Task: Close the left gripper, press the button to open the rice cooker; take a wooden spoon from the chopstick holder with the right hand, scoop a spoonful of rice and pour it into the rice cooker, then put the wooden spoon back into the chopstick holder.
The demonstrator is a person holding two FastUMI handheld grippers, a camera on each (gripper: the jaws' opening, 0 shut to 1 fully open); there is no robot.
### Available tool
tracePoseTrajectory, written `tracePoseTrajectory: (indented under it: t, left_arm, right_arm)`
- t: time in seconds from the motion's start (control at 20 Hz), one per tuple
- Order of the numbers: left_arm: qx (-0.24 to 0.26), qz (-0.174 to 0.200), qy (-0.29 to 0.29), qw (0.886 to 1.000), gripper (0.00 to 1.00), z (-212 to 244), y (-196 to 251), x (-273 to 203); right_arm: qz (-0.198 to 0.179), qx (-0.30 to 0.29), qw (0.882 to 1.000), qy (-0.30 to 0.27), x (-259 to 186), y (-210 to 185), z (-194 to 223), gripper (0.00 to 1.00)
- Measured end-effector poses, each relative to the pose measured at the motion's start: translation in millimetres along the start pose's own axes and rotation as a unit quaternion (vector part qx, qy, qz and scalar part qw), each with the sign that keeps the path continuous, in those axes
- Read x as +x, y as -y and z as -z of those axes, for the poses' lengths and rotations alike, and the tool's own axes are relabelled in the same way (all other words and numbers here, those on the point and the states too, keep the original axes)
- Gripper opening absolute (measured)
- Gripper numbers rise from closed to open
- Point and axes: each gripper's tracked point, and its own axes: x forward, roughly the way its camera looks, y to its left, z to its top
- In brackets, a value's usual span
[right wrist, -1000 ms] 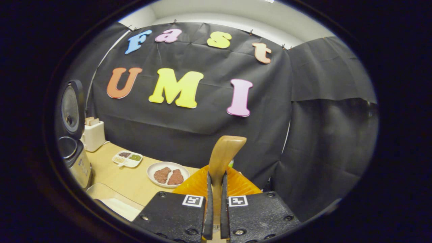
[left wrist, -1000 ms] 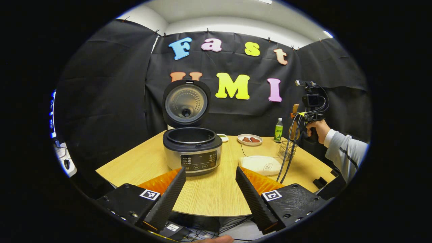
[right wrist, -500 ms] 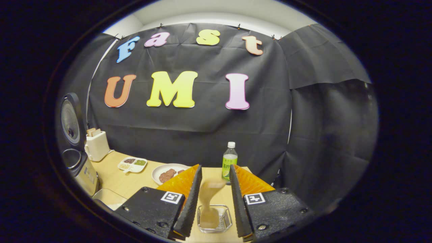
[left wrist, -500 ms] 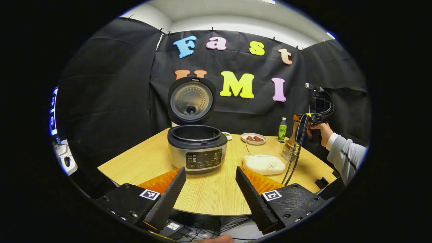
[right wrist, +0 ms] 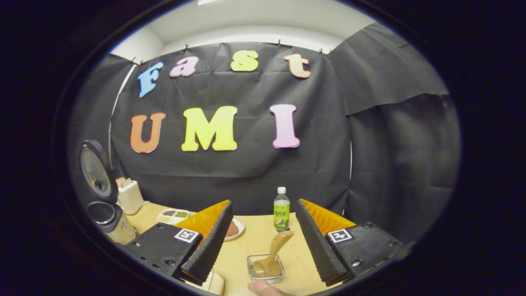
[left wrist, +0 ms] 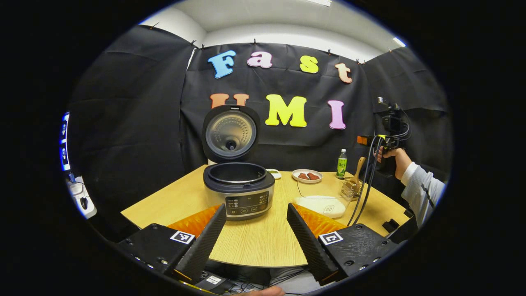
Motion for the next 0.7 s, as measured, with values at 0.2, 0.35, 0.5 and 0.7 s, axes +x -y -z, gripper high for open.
tracePoseTrajectory:
  t: [0.2, 0.35, 0.5, 0.7]
  left_arm:
    - [-0.002, -0.002, 0.021, 1.0, 0.95, -10.4, 0.3, 8.5]
    - [-0.003, -0.006, 0.042, 0.999, 0.95, -23.5, -2.8, 14.8]
    - [0.005, -0.015, 0.061, 0.998, 0.95, -34.8, -8.3, 21.0]
    - [0.032, -0.02, 0.08, 0.996, 0.94, -48.0, -18.2, 28.5]
  right_arm:
    - [0.007, -0.018, 0.999, 0.03, -48.4, -2.9, -29.6, 0.99]
    - [-0.023, -0.013, 0.999, 0.041, -92.0, -23.1, -35.4, 0.99]
    - [-0.039, -0.023, 0.998, 0.041, -126.9, -32.0, -25.4, 0.99]
    - [-0.075, -0.007, 0.997, 0.034, -165.8, -59.1, -14.2, 0.99]
